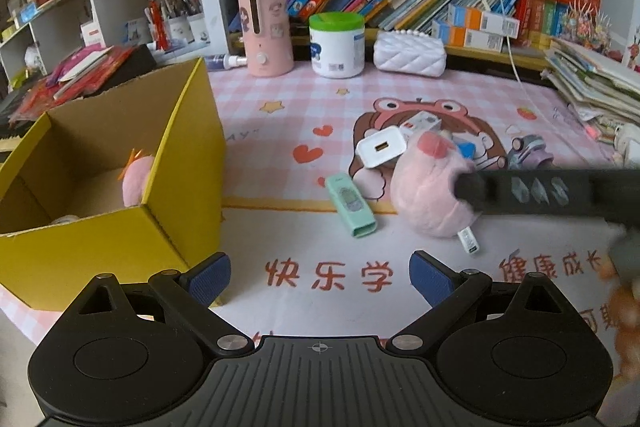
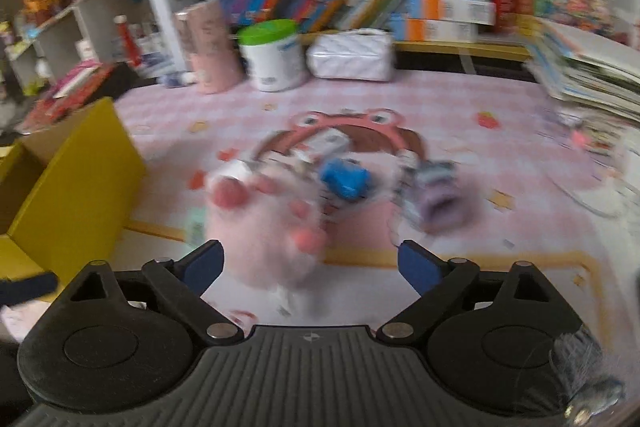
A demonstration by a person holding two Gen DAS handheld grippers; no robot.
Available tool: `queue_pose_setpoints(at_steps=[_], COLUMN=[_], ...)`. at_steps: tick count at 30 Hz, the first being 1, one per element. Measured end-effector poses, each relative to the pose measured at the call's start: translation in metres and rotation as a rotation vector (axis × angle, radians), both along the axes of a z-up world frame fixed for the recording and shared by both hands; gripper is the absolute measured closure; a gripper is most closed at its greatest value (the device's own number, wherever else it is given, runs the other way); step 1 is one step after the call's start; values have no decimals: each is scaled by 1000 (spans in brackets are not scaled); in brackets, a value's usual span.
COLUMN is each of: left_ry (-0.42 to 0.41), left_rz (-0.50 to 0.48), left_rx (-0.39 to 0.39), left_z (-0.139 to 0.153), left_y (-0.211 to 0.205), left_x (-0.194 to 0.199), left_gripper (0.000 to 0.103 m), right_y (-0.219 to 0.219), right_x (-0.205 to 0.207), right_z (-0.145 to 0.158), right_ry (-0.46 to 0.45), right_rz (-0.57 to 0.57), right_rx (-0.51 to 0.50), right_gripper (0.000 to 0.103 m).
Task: Organize objects
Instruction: 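Grasp the large pink plush pig with the right tool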
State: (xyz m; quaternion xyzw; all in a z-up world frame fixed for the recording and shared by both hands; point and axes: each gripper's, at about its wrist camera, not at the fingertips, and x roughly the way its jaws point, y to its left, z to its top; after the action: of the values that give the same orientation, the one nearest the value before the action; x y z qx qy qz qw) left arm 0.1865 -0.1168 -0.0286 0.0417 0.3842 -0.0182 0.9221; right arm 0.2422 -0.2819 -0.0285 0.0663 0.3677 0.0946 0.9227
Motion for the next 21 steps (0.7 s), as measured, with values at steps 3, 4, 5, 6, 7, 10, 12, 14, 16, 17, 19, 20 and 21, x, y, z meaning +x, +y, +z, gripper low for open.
queue_pose_setpoints(at_steps=[3, 4, 5, 6, 7, 10, 12, 14, 16, 17, 19, 20, 21], left_ry=[3, 3, 2, 2, 1, -3, -3, -3, -2, -1, -2, -1, 1], left_rz=[3, 2, 1, -1, -3, -14, -22, -36, -55, -65, -77, -79, -78], left_rx=[9, 10, 11, 12, 16, 29, 29, 26, 21, 15, -1, -12, -22], left_z=[0, 0, 0, 0, 0, 0, 0, -1, -3, -4, -5, -6, -8], left_y=[1, 1, 1, 1, 0, -2, -5, -9, -13, -15, -19, -20, -21], left_x=[-1, -1, -2, -2, -2, -1, 1, 4, 8, 11, 17, 20, 24], left_gripper=[5, 5, 5, 5, 5, 5, 6, 6, 6, 6, 6, 6, 7], right_y=[12, 16, 19, 22, 24, 24, 20, 15, 11, 6, -6, -11, -16], right_x=[22, 28, 34, 41, 46, 55, 55, 52, 46, 42, 30, 22, 14], right_z=[-4, -7, -10, -14, -18, -25, -26, -23, -18, -15, -7, -2, 3], right_ry=[22, 31, 42, 58, 73, 100, 103, 105, 98, 91, 68, 48, 24], right_rz=[45, 53, 60, 60, 57, 50, 61, 85, 56, 38, 13, 5, -3], right_rx=[-3, -8, -14, -22, -29, -24, -5, 15, -7, -13, 5, 12, 7], right_gripper=[5, 5, 5, 5, 5, 7, 14, 31, 35, 36, 36, 37, 37])
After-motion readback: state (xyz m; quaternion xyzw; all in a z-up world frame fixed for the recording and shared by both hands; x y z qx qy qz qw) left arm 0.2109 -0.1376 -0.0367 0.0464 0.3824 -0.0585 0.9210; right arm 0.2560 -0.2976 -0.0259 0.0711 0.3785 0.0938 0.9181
